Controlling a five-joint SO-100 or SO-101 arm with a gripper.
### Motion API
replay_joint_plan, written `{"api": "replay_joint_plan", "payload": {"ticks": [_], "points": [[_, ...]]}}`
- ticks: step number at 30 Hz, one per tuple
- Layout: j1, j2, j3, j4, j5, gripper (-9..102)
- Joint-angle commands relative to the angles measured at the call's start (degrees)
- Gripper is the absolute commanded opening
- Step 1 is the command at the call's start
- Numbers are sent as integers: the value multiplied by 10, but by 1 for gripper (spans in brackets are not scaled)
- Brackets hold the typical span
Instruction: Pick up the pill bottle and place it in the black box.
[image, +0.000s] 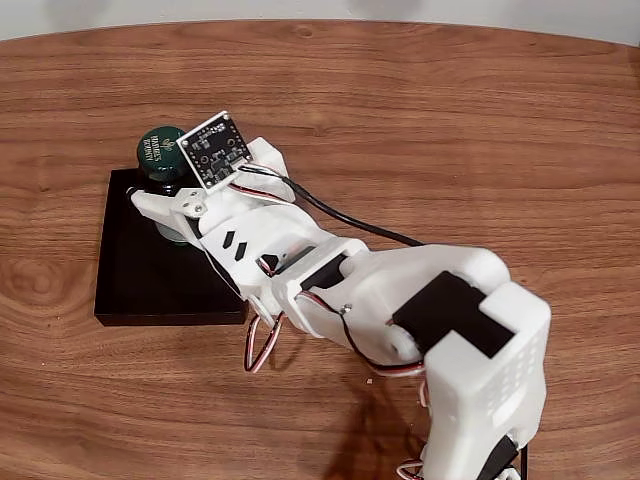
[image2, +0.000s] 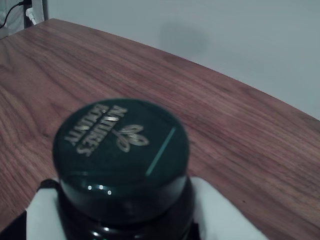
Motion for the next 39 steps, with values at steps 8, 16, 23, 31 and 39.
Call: {"api": "replay_joint_plan", "payload": {"ticks": [8,16,23,31,39], "points": [[25,60,46,-3,16,26],[32,72,67,-10,17,28],[33,55,61,-72,-24,25],[19,-29,25,-177,-54,21],[23,-27,26,-163,-54,24]]}}
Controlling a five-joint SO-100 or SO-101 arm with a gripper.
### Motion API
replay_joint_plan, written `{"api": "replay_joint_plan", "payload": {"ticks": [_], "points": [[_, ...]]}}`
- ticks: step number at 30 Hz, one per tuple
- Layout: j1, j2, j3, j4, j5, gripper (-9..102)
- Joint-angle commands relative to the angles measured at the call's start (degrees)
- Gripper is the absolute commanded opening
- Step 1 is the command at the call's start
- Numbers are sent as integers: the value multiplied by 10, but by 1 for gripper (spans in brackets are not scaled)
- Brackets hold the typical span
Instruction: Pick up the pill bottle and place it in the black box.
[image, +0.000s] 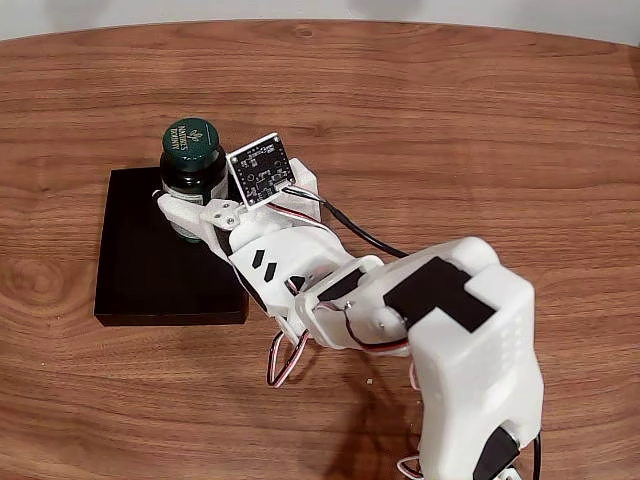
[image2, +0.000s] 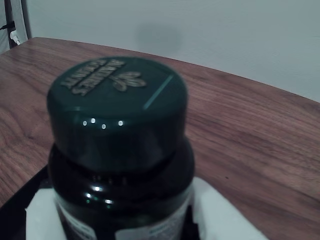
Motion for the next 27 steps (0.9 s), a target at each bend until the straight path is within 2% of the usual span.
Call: {"api": "replay_joint_plan", "payload": {"ticks": [1,14,27], "points": [[1,22,-28,-4,3,25],[11,78,27,39,12,37],[38,146,93,46,19,38]]}}
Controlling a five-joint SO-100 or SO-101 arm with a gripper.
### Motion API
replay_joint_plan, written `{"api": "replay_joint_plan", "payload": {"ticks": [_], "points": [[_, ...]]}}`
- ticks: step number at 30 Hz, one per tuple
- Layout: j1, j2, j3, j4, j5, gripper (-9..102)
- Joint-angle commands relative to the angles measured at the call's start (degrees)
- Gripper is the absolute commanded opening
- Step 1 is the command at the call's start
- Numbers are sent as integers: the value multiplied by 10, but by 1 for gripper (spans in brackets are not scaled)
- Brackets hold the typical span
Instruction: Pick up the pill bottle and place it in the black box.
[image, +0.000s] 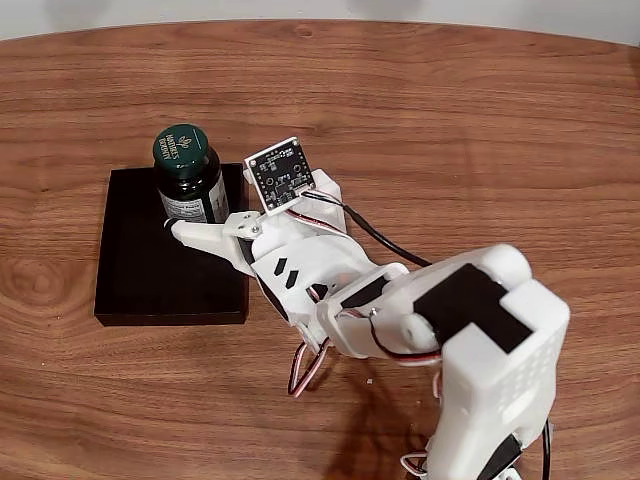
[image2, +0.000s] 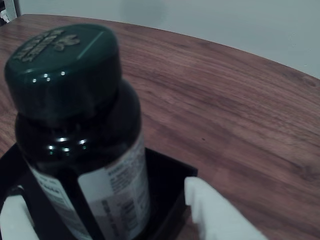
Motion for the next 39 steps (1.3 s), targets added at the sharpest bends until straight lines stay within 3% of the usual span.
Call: {"api": "replay_joint_plan", "payload": {"ticks": [1,13,23,39], "points": [[14,76,9,2,7,37],[90,181,96,19,42,36],[136,354,131,193,44,30],[219,548,242,346,33,27]]}}
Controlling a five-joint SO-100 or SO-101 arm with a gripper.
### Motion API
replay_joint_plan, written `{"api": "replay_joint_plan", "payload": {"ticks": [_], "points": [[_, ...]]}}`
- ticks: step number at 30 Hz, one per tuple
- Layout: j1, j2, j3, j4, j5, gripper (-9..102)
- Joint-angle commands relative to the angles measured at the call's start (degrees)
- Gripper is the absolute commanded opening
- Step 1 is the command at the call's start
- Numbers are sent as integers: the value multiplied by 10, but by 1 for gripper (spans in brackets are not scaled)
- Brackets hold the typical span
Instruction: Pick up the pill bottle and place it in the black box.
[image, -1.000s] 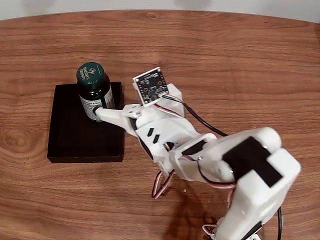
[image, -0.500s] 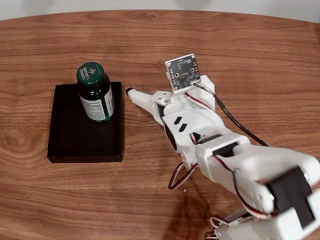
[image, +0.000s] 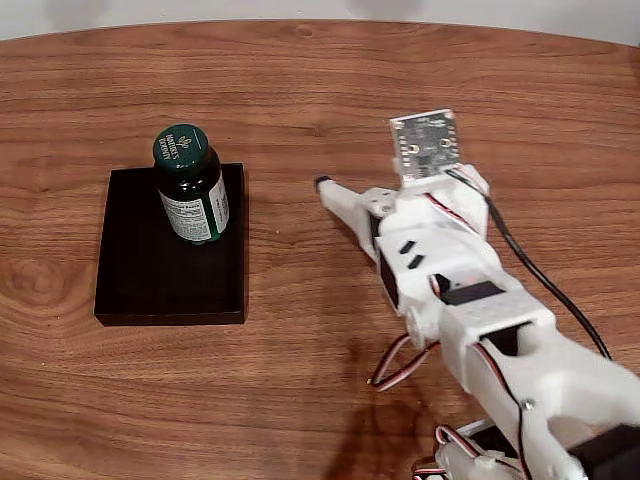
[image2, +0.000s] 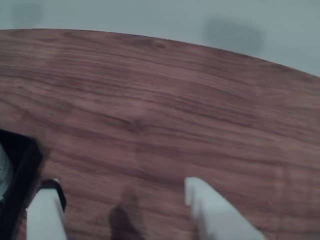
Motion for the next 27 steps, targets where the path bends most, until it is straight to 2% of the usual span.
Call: {"api": "replay_joint_plan", "payload": {"ticks": [1,9,16,27], "points": [[5,90,24,30,-8,26],[5,212,114,93,-11,25],[17,251,121,182,-25,22],[30,417,129,513,-100,11]]}}
